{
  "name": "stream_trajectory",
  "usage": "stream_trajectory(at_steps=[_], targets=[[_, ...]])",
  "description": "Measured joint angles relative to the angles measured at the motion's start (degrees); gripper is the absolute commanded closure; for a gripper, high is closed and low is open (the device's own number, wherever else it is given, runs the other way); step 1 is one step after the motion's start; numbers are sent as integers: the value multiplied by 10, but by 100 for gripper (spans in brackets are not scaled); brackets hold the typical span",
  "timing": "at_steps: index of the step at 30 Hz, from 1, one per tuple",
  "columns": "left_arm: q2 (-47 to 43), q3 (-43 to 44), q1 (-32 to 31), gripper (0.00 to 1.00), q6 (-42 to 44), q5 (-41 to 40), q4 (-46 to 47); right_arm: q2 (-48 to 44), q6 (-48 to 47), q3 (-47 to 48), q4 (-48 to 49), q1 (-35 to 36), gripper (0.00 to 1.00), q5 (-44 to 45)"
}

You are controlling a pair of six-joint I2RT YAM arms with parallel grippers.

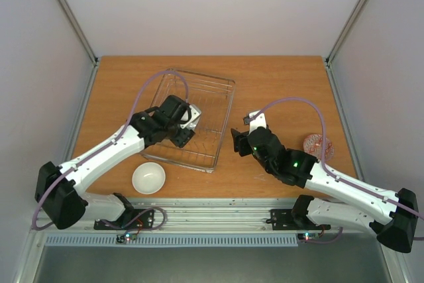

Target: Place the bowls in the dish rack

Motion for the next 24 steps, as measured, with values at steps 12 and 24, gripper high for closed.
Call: stream_trajectory(at_steps=[12,24], targets=[[19,6,-13,99,1,-19,2,0,0,-2,1,0,28,1],[17,-9,-33,100,15,-42,9,0,0,-2,0,0,27,1]])
